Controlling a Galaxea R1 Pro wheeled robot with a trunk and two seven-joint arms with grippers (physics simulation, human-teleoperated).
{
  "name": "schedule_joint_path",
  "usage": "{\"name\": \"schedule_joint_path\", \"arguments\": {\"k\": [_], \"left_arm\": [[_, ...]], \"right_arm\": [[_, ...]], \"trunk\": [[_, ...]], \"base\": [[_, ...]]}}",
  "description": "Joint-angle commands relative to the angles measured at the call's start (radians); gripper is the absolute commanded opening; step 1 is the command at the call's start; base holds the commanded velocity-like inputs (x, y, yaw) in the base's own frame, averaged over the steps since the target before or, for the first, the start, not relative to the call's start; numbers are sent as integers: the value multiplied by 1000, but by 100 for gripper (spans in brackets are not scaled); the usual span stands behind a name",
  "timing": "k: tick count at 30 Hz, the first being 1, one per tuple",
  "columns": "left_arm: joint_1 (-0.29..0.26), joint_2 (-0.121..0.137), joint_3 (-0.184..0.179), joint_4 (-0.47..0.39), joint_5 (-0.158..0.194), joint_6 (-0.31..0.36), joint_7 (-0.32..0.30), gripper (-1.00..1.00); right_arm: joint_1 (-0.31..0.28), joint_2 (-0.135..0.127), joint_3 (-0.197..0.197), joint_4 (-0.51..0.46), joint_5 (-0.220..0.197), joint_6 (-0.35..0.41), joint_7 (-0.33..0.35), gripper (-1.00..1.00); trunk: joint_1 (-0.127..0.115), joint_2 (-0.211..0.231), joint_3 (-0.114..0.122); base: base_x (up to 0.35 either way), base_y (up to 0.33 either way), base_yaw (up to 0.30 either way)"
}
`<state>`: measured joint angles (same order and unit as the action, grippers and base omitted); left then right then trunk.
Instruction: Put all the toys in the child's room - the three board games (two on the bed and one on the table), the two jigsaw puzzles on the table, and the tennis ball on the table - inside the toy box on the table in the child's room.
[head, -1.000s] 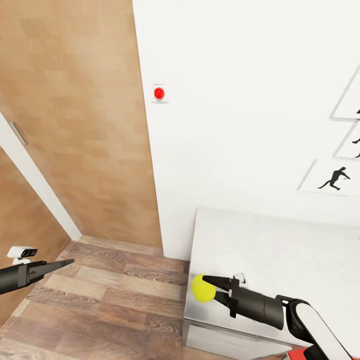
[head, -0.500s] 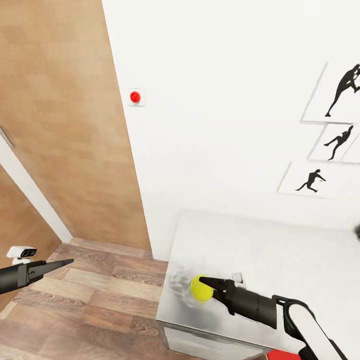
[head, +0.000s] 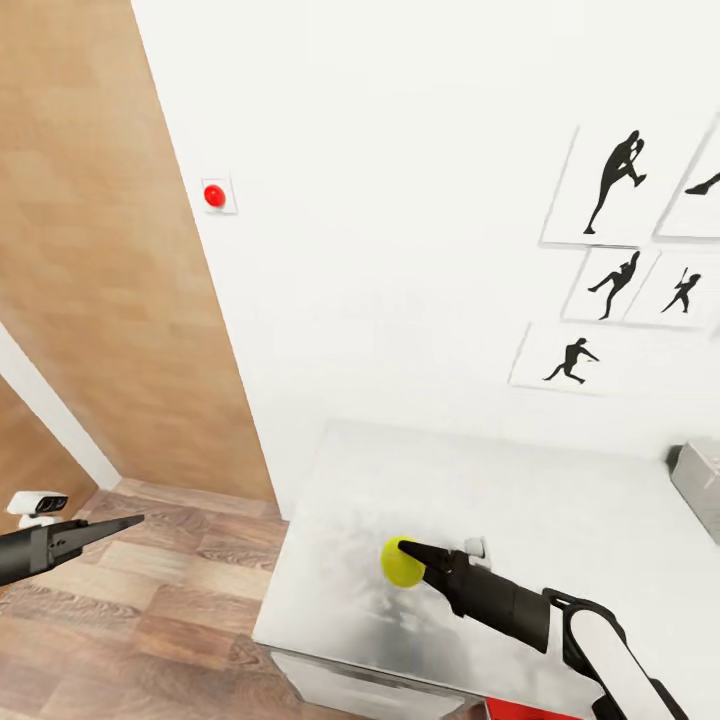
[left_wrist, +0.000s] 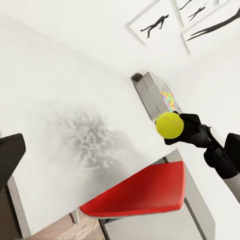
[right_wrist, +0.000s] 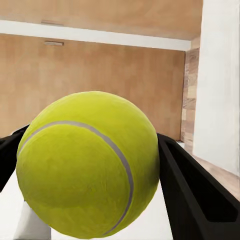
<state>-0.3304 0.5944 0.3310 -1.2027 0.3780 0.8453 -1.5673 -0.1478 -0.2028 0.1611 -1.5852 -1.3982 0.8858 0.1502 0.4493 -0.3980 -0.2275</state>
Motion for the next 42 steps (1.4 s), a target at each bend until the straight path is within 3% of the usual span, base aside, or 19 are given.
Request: {"name": "schedule_joint_path", "arguments": {"k": [1, 18, 42], "left_arm": [[0, 1, 4, -1, -1, 11, -4, 100], [1, 1, 12, 0, -3, 8, -4, 100], [1, 1, 12, 0, -3, 3, -4, 100]], "right_arm": [[-1, -1, 1, 1, 5, 1, 10, -100], [-1, 0, 21, 0, 7, -4, 15, -100], [-1, 0, 23, 1, 7, -5, 32, -100]], "trunk": [[1, -2, -1], [1, -2, 6], [1, -2, 40]], "base": [[0, -220, -172], [0, -54, -57], [0, 0, -166]]}}
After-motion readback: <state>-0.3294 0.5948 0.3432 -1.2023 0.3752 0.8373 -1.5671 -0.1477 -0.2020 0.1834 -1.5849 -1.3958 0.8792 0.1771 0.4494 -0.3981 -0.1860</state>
